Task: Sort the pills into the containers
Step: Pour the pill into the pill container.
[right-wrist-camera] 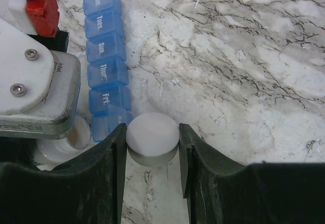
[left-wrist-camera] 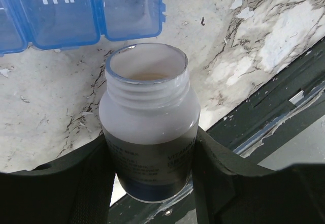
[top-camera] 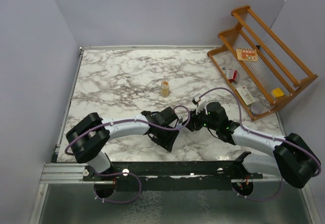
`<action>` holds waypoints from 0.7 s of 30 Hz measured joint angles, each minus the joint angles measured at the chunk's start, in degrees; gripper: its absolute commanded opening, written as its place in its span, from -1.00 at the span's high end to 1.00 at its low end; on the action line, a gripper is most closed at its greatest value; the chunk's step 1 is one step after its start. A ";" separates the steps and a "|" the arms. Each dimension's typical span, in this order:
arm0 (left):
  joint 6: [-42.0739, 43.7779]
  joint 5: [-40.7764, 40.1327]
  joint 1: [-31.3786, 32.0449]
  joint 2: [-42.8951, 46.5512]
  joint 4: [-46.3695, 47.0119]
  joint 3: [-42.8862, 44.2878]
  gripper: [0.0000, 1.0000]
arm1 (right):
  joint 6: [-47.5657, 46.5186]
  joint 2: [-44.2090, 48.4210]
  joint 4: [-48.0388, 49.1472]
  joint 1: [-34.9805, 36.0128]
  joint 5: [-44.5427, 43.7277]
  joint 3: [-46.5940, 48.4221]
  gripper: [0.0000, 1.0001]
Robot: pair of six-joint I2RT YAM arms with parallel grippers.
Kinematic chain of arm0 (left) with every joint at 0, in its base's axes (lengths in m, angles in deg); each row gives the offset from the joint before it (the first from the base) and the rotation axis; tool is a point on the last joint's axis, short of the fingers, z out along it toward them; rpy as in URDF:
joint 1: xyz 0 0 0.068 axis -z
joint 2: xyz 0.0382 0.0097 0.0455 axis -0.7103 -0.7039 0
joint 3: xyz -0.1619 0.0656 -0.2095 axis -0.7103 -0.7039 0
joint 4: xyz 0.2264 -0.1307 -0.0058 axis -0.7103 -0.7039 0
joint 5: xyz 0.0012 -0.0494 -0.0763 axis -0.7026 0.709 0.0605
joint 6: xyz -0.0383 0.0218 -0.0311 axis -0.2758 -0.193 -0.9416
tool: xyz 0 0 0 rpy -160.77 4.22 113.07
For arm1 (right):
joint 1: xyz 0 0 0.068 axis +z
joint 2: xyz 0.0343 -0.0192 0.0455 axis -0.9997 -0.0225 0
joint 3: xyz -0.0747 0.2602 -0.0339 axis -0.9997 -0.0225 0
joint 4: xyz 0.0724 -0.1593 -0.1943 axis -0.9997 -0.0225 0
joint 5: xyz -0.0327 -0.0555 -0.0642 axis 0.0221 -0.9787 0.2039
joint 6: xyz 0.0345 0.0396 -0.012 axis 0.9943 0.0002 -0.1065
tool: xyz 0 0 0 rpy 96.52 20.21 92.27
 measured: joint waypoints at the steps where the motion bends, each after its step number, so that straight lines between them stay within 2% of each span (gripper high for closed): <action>1: 0.07 -0.20 -0.11 0.00 -0.09 0.02 1.00 | 0.00 0.00 0.00 0.00 0.00 0.00 0.98; 13: 0.50 -6.05 -0.28 3.69 1.16 -2.01 1.00 | 0.00 0.00 0.00 0.00 -0.02 0.00 0.98; 21: 0.39 -6.34 -0.28 4.02 3.19 -3.08 1.00 | 0.00 0.00 0.02 0.00 -0.02 0.00 0.98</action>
